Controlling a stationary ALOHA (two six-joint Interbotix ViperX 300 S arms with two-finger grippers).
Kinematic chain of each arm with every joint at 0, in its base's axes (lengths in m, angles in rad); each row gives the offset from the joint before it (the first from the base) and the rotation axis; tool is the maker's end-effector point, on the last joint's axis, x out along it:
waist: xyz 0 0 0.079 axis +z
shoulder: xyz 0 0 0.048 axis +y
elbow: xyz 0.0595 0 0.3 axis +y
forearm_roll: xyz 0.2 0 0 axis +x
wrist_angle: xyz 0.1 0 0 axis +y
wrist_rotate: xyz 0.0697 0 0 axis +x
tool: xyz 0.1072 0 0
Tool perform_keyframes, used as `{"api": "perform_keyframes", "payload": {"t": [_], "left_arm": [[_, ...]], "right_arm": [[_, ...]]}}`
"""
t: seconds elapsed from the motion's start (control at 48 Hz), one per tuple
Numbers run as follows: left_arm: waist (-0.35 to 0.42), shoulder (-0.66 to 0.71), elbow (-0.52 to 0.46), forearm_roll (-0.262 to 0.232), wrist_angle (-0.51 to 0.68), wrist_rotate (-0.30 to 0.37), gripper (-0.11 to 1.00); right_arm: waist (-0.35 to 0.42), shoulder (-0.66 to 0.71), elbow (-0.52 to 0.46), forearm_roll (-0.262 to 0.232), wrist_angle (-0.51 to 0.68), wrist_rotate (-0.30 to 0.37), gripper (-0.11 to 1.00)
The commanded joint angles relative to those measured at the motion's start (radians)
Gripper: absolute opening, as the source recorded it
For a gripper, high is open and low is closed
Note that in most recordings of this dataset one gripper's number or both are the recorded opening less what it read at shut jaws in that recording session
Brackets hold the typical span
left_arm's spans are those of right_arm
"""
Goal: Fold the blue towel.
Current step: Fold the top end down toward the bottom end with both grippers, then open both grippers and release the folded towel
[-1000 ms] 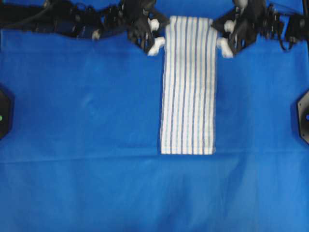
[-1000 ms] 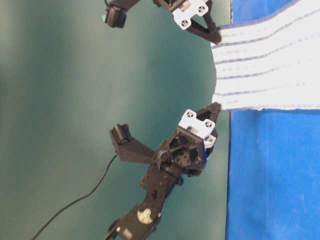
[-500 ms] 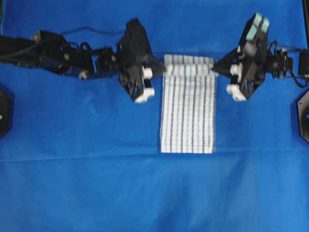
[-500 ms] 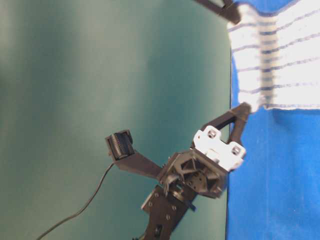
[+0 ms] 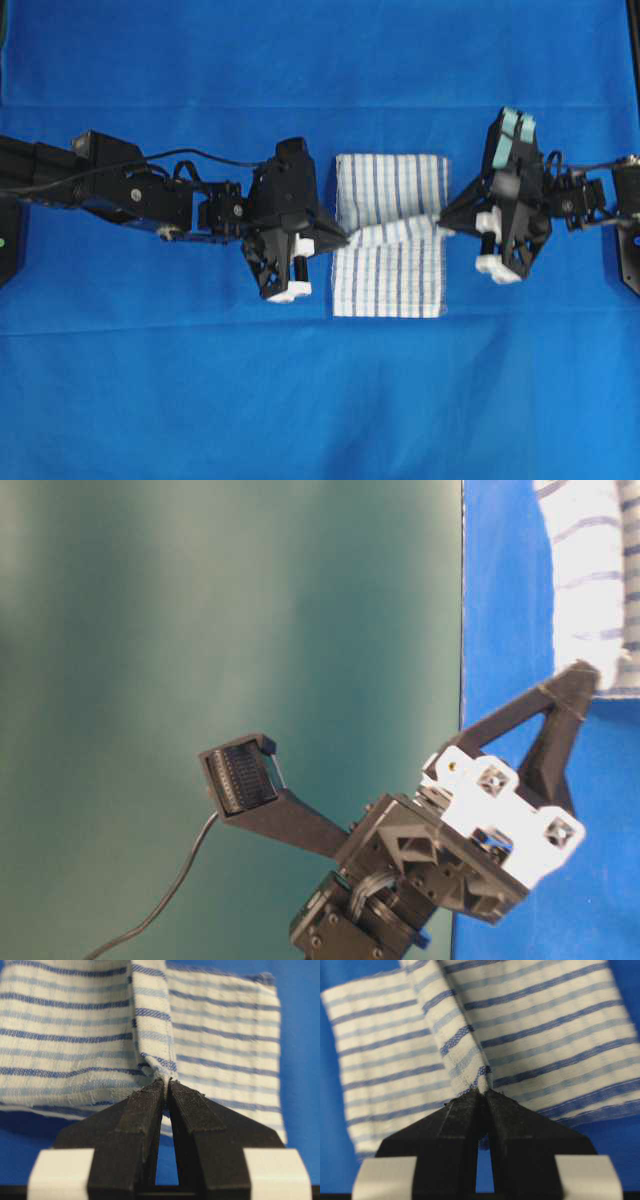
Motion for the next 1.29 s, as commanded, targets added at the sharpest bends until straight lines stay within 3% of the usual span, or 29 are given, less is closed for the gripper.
{"api": "perform_keyframes", "payload": {"t": [0.0, 0.313, 0.854, 0.959, 1.084, 1.146, 1.271], "left_arm": [[-0.026, -0.032, -0.006, -0.002, 0.006, -0.015, 0.03], [-0.071, -0.034, -0.015, -0.002, 0.038, -0.026, 0.03], [-0.066, -0.028, -0.023, -0.002, 0.055, -0.023, 0.04], [-0.066, -0.031, -0.021, -0.002, 0.057, -0.023, 0.2], [-0.066, -0.038, -0.014, -0.002, 0.057, -0.017, 0.55], [-0.066, -0.052, -0.008, -0.002, 0.061, -0.015, 0.68], [-0.06, -0.123, 0.02, -0.002, 0.1, -0.011, 0.71]], "right_arm": [[0.032, 0.002, -0.012, 0.005, -0.002, 0.008, 0.05], [0.11, 0.028, -0.031, 0.006, 0.0, 0.037, 0.05], [0.13, 0.084, -0.086, 0.006, 0.049, 0.037, 0.06], [0.16, 0.086, -0.089, 0.006, 0.046, 0.04, 0.13], [0.19, 0.081, -0.092, 0.011, 0.049, 0.041, 0.51], [0.196, 0.074, -0.095, 0.011, 0.054, 0.041, 0.64], [0.196, 0.025, -0.107, 0.009, 0.109, 0.038, 0.59]]}}
